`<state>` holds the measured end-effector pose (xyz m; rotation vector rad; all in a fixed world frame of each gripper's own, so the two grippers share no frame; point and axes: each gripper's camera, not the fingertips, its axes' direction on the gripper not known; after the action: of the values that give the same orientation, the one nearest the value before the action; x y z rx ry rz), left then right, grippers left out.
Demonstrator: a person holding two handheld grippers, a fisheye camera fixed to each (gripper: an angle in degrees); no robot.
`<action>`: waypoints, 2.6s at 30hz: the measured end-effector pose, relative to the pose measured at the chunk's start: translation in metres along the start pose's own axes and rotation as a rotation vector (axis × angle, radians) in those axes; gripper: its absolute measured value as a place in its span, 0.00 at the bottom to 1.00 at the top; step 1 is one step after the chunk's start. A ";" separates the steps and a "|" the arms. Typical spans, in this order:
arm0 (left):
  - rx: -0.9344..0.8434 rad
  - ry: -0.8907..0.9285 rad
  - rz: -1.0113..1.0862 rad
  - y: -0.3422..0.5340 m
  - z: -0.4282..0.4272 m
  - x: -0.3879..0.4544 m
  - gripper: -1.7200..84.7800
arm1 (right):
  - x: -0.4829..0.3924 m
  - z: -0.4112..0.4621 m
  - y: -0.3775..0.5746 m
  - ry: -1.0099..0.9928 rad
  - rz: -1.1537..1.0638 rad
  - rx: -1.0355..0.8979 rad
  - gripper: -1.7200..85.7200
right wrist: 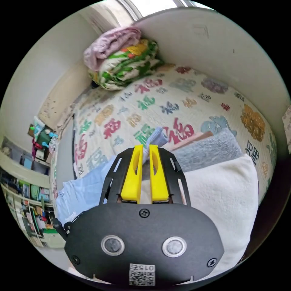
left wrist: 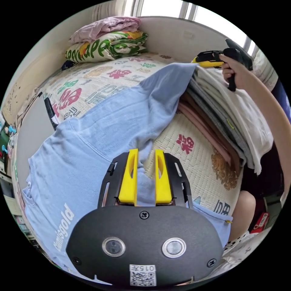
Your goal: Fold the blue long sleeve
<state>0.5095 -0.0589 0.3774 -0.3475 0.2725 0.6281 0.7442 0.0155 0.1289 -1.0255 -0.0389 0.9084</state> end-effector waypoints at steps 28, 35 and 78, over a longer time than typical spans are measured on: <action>0.626 0.356 -0.775 0.583 -0.102 -0.065 0.05 | -0.148 -0.013 0.491 -0.638 -1.275 -0.173 0.03; 0.611 0.096 -0.695 0.656 -0.181 0.009 0.04 | -0.150 -0.023 0.511 -0.843 -1.304 -0.164 0.02; 0.247 0.015 -0.632 0.355 -0.090 -0.227 0.15 | -0.134 0.225 0.041 -0.787 0.024 -0.410 0.12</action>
<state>0.1026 0.0550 0.2920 -0.1828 0.2345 -0.0319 0.5355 0.0964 0.2717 -0.9803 -0.9030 1.3121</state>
